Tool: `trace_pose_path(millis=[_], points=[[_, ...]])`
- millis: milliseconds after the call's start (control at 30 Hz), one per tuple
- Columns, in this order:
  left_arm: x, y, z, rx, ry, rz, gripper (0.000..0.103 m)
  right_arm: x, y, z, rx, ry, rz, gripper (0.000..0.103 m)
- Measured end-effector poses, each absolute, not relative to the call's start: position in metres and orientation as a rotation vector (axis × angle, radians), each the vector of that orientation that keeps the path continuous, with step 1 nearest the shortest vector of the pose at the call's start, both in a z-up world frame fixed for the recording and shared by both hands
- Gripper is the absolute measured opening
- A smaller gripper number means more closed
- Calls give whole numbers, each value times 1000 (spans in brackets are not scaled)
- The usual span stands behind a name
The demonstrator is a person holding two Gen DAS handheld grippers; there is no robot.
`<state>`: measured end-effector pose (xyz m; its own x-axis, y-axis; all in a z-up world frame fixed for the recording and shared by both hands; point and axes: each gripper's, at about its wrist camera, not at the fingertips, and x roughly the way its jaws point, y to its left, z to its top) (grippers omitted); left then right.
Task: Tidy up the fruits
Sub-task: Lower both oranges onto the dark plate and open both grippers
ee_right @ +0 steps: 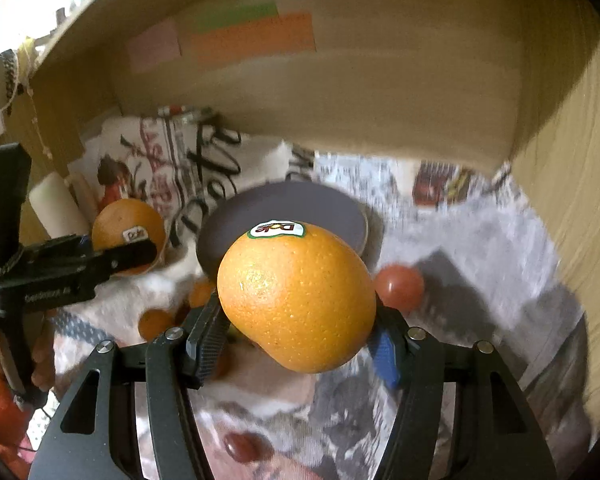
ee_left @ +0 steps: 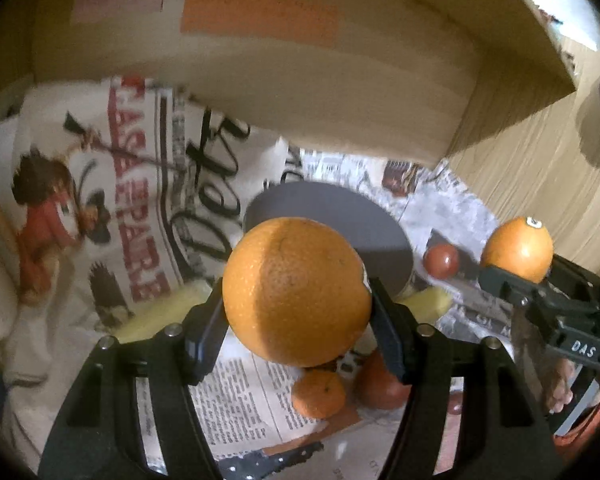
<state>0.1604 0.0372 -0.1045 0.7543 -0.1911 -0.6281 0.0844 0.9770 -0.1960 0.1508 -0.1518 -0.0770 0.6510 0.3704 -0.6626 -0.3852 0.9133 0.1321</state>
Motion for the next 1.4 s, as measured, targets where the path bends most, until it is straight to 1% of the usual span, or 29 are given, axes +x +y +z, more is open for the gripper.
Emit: trace_pose_path(millis=[267, 567, 767, 800, 833, 1400], points=[[166, 35, -66, -127, 614, -158, 65, 170, -143, -43, -50, 650, 435, 58], [188, 29, -52, -124, 592, -164, 65, 206, -131, -39, -57, 655, 454, 58], [219, 25, -62, -102, 629, -151, 65, 232, -121, -54, -88, 698, 446, 58], [225, 26, -65, -100, 639, -150, 65, 236, -120, -56, -79, 644, 435, 58], [230, 26, -68, -100, 647, -148, 65, 240, -120, -60, -76, 640, 435, 58], [308, 20, -123, -63, 835, -137, 65, 303, -108, -111, -140, 841, 429, 58]])
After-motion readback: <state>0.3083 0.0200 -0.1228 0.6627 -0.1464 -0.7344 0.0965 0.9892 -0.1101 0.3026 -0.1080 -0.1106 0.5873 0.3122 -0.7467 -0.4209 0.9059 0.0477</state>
